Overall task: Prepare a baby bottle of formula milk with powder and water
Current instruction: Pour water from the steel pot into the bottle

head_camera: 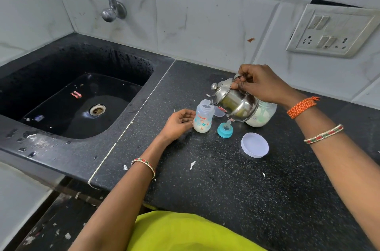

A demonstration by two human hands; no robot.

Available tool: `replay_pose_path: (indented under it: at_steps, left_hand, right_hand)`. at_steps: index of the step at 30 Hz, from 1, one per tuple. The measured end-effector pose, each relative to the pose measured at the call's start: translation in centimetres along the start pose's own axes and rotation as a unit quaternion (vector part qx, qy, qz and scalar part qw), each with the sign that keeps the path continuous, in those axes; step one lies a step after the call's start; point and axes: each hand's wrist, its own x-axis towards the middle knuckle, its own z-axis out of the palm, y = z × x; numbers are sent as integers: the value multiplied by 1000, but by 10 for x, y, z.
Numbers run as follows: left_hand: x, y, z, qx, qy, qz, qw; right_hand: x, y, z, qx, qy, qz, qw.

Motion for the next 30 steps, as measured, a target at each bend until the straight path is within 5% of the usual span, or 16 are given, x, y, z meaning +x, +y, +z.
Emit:
replay_pose_path:
  at_steps: [30]
  left_hand:
    - [3, -4, -2, 7, 1, 0, 1000]
  right_hand:
    - [11, -10, -9, -75, -23, -57, 995]
